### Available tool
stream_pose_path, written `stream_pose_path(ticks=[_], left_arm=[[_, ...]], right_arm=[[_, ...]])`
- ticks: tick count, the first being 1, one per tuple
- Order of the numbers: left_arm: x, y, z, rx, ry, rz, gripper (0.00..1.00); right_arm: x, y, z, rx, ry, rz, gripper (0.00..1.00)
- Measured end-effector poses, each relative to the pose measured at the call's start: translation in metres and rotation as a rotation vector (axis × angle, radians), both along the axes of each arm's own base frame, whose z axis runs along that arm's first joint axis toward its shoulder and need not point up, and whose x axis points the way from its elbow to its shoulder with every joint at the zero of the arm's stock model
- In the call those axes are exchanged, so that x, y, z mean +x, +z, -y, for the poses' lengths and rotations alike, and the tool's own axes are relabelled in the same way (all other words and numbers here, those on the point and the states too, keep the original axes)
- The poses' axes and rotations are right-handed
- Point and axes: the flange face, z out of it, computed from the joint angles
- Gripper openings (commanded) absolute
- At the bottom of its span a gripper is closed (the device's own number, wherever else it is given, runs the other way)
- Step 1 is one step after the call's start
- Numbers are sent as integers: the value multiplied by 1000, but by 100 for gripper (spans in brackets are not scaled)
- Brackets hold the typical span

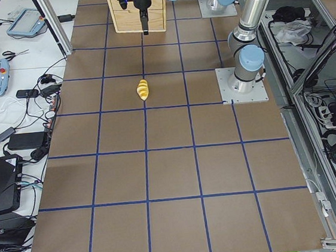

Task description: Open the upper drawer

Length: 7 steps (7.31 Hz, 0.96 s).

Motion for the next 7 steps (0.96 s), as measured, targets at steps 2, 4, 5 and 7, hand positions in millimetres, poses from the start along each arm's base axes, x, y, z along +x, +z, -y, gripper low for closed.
stream_pose_path(ticks=[2, 4, 5, 7], left_arm=[[0, -2, -2, 4, -2, -1, 100], [0, -1, -3, 1, -6, 2, 100], [0, 0, -3, -1, -7, 1, 100], [0, 1, -4, -5, -8, -1, 100]], right_arm=[[0, 0, 0, 0, 1, 0, 100], [0, 0, 0, -1, 0, 0, 100], [0, 0, 0, -1, 1, 0, 100], [0, 0, 0, 0, 0, 0, 100]])
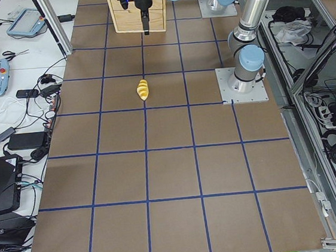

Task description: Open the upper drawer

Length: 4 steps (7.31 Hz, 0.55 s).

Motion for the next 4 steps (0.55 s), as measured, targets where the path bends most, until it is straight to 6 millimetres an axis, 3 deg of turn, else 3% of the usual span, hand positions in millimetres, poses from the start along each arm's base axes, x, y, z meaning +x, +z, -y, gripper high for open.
stream_pose_path(ticks=[4], left_arm=[[1, 3, -1, -8, 12, -3, 100]], right_arm=[[0, 0, 0, 0, 1, 0, 100]])
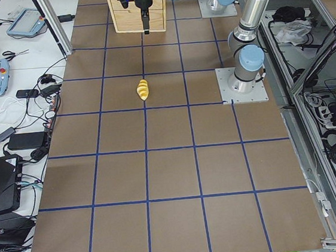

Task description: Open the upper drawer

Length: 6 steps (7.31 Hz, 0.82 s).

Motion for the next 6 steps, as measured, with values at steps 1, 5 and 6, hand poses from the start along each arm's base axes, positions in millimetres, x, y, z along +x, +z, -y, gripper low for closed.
stream_pose_path(ticks=[1, 5, 6], left_arm=[[1, 1, 1, -4, 2, -1, 100], [3, 7, 0, -11, 12, 1, 100], [4, 8, -1, -12, 13, 1, 100]], right_arm=[[0, 0, 0, 0, 0, 0, 100], [0, 0, 0, 0, 0, 0, 100], [0, 0, 0, 0, -1, 0, 100]])
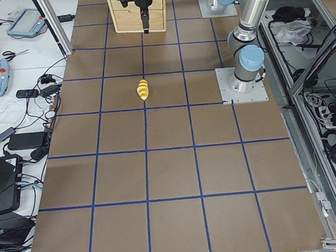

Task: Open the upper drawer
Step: 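Move the left gripper toward the black drawer handle on the cabinet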

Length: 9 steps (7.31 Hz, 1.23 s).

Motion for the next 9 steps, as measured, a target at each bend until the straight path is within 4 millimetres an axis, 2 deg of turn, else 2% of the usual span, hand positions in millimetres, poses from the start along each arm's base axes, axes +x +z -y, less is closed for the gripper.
stream_pose_path(ticks=[9], left_arm=[[-1, -5, -3, 13, -8, 16, 100]], right_arm=[[0, 0, 0, 0, 0, 0, 100]])
